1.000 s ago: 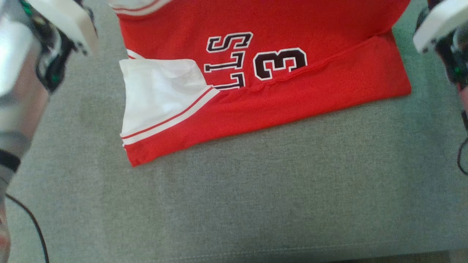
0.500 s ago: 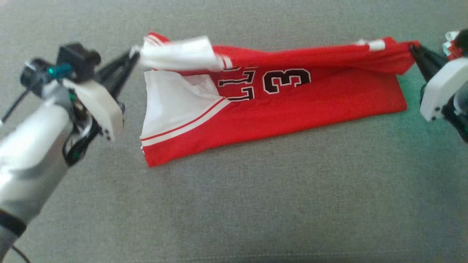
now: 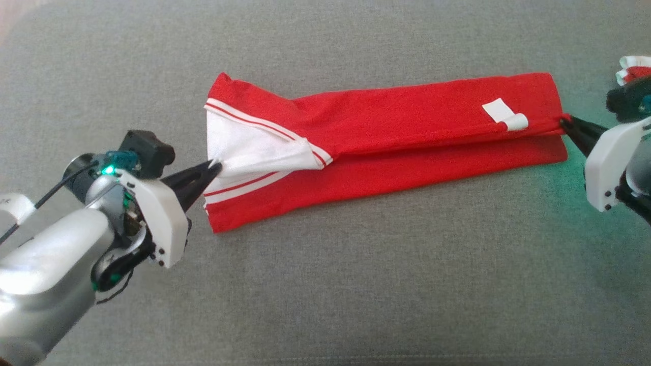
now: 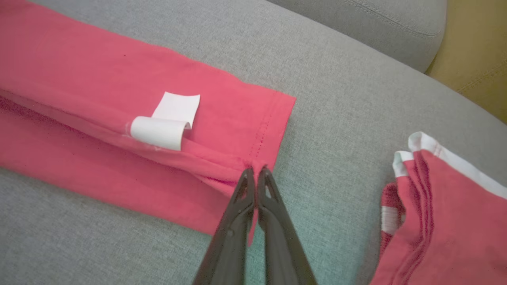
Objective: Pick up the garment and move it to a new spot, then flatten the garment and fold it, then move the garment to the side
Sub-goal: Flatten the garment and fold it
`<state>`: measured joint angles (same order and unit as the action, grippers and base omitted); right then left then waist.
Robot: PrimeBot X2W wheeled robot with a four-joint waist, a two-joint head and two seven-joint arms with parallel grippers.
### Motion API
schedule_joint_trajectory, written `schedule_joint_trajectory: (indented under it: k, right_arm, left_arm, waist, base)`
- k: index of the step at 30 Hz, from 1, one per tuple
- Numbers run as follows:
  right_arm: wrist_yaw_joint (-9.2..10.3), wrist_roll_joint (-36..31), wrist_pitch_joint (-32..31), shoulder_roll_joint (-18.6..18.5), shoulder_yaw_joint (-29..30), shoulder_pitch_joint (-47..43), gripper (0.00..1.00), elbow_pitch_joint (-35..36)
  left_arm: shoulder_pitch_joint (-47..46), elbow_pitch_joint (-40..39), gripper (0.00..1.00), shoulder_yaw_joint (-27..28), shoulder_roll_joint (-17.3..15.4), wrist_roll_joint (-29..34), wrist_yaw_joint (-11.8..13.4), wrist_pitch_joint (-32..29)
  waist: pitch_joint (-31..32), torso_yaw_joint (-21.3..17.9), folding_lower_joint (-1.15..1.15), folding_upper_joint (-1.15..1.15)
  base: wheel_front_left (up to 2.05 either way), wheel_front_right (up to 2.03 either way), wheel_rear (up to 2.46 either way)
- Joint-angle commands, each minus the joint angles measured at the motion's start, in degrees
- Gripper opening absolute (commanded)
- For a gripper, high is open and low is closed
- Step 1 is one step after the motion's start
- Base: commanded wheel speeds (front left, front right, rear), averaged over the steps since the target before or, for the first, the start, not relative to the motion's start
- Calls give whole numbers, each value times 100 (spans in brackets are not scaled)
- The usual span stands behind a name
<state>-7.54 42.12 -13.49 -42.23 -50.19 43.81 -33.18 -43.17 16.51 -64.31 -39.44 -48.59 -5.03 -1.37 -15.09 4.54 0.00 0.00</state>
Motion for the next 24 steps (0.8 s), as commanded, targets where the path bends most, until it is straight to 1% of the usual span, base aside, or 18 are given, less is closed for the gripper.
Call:
schedule_joint_trajectory:
  k: [1,7,8,9,10,11,14,18,22,24]
  right_arm:
    - [5,27,-26,-253,-59,-8,0,112]
    - [5,171,-86,-274,-252,149,0,48]
    - [5,188,-94,-266,-260,168,0,5]
    - [5,188,-94,-266,-260,168,0,5]
    - [5,200,-99,-249,-257,178,69,-51]
    - [5,238,-107,-221,-262,176,100,-78]
    - [5,417,-55,-155,-215,156,100,-98]
    - [5,625,123,-115,-66,146,100,-96]
    - [5,849,477,-5,274,146,100,-37]
    - [5,1034,724,134,547,112,100,-20]
  left_arm:
    - [-142,-129,0,226,-279,-39,48,-40]
    - [-122,-85,0,188,-190,-94,92,-123]
    - [-120,-59,30,185,-172,-99,102,-126]
    - [-120,-59,30,185,-172,-99,102,-126]
    - [-123,-37,100,183,-160,-93,114,-117]
    - [-128,-11,100,198,-145,-80,153,-81]
    - [-148,74,100,280,-119,-17,318,103]
    - [-117,170,100,552,-69,-74,634,532]
    - [-23,191,100,955,18,-235,1018,1126]
    - [57,180,100,1214,98,-352,1220,1386]
  waist:
    - [-50,-23,0,0]
    - [-158,-91,0,0]
    - [-161,-102,0,0]
    - [-161,-102,0,0]
    - [-157,-115,0,0]
    - [-149,-126,0,0]
    - [-94,-163,0,0]
    - [29,-224,0,0]
    - [165,-285,0,0]
    - [237,-315,0,0]
  base:
    - [0,0,0]
    - [0,0,0]
    - [0,0,0]
    - [0,0,0]
    - [0,0,0]
    - [0,0,0]
    - [0,0,0]
    - [0,0,0]
    - [0,0,0]
    - [0,0,0]
